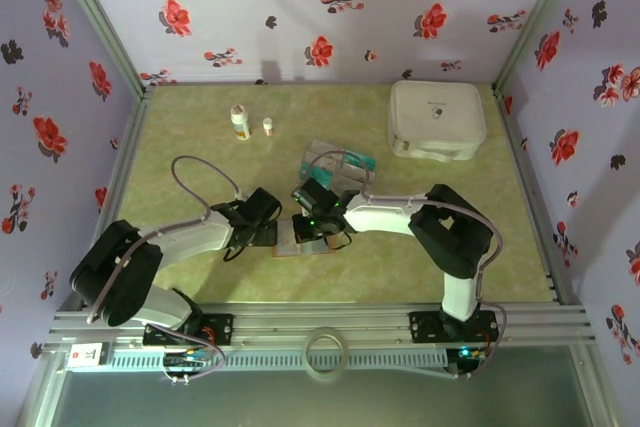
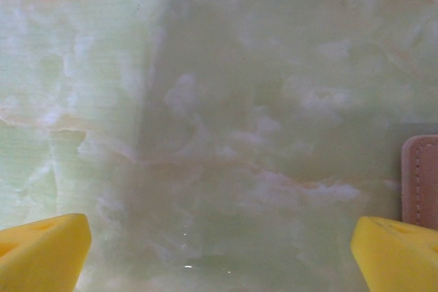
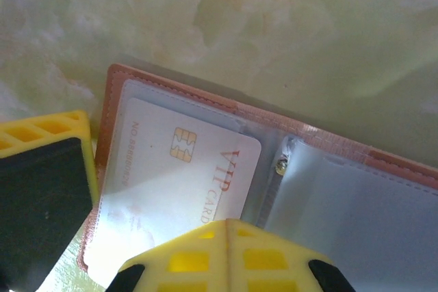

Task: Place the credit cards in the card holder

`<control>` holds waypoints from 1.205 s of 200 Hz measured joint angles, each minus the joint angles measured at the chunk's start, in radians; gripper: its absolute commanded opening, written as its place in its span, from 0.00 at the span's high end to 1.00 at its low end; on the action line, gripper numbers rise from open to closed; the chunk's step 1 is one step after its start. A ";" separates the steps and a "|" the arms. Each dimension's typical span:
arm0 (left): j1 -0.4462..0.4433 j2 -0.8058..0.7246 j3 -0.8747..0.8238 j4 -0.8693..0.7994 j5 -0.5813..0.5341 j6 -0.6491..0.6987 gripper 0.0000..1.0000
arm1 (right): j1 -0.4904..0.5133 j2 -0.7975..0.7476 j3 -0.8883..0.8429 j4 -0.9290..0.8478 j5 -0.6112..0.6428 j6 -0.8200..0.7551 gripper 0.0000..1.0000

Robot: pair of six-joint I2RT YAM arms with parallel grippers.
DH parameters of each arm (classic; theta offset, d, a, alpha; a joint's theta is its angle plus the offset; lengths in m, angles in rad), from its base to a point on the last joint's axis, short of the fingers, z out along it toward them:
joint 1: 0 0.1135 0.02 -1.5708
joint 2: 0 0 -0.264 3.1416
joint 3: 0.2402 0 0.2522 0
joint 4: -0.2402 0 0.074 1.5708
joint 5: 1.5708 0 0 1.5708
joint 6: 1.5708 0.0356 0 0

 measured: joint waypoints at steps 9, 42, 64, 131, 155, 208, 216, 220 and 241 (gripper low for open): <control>0.000 0.000 0.000 0.001 0.000 0.000 0.00 | 0.001 0.003 0.002 0.000 -0.001 0.000 1.00; -0.001 0.001 0.000 0.004 0.000 0.000 0.00 | 0.002 0.011 0.013 -0.001 -0.008 0.000 1.00; -0.001 0.002 0.001 0.004 0.000 0.000 0.00 | 0.004 0.015 0.018 0.000 -0.014 0.000 1.00; -0.003 0.001 0.001 0.006 0.000 0.000 0.00 | 0.007 0.016 0.021 -0.001 -0.022 0.000 0.99; 0.008 -0.012 0.001 0.000 0.004 0.000 0.00 | 0.006 0.012 0.021 -0.008 -0.021 -0.001 0.96; 0.079 -0.126 0.001 -0.024 0.014 0.003 0.00 | -0.014 -0.058 0.021 -0.020 -0.013 -0.010 0.87; 0.085 -0.140 0.001 -0.027 0.014 0.004 0.00 | -0.020 -0.068 0.021 -0.020 -0.010 -0.011 0.85; 0.086 -0.145 0.001 -0.027 0.015 0.005 0.00 | -0.023 -0.072 0.021 -0.019 -0.009 -0.013 0.84; 0.089 -0.162 0.001 -0.032 0.019 0.011 0.00 | -0.037 -0.092 0.011 -0.019 0.001 -0.018 0.76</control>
